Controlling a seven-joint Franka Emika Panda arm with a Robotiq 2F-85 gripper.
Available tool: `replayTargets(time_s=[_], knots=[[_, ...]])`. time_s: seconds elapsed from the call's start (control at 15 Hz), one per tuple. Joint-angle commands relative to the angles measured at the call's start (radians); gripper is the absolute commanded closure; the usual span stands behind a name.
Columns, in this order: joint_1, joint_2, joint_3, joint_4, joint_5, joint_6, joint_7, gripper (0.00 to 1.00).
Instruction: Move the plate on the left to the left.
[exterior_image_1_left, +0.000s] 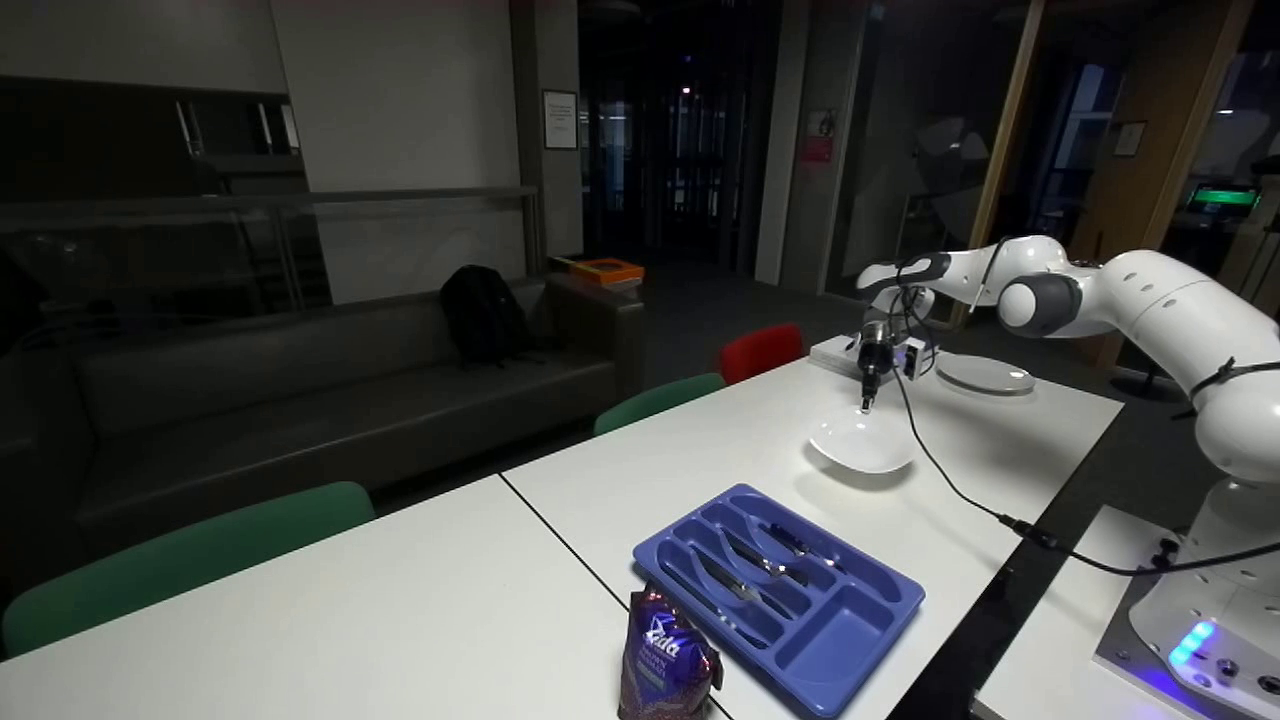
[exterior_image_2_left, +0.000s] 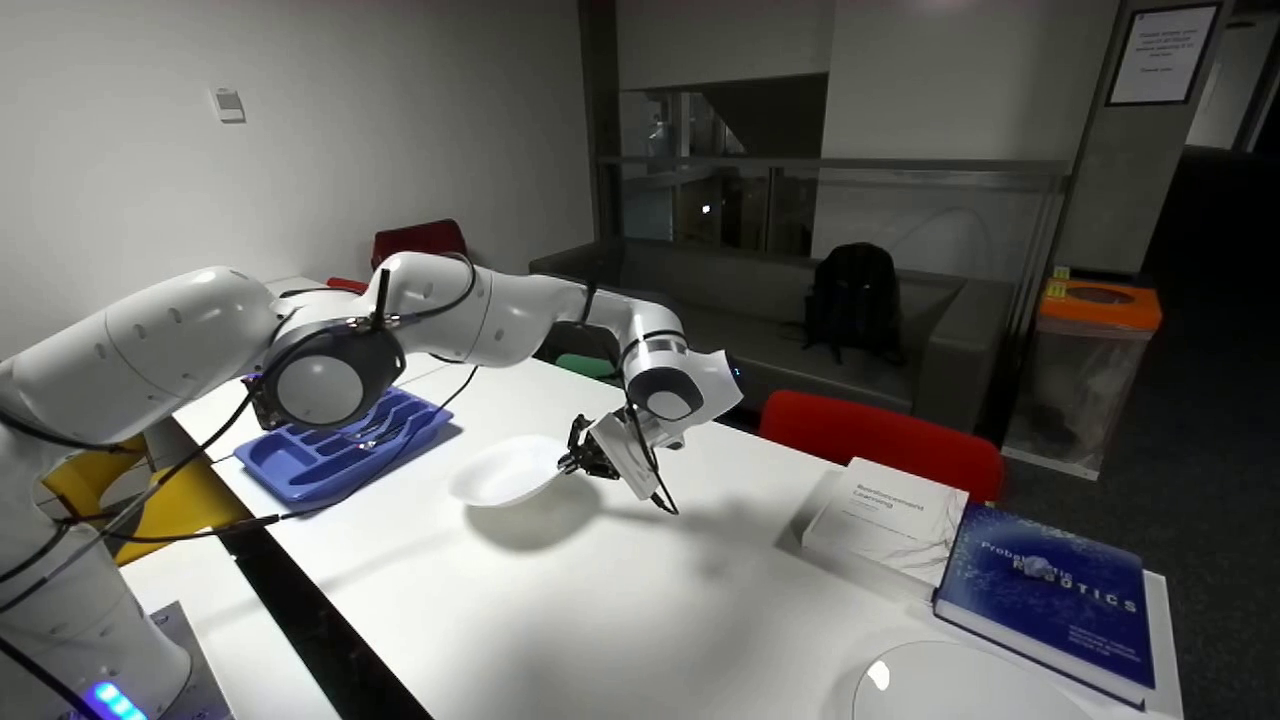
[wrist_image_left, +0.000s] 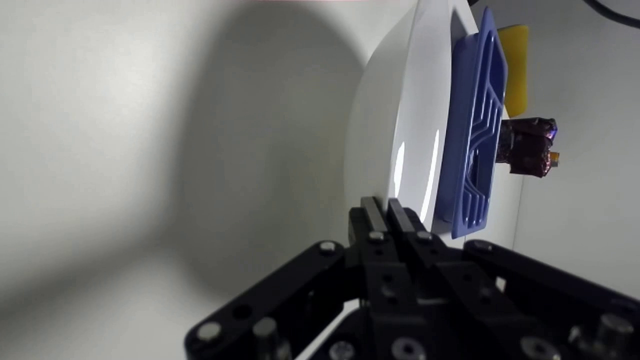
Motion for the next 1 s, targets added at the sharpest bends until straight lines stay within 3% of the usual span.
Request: replayTargets(time_s=[0.0, 0.93], knots=[[0.010, 0.015, 0.008, 0.048, -0.002, -0.045, 0.019, 0.99], [0.022, 0.027, 0.031, -0.007, 0.190, 0.126, 0.137, 0.99]])
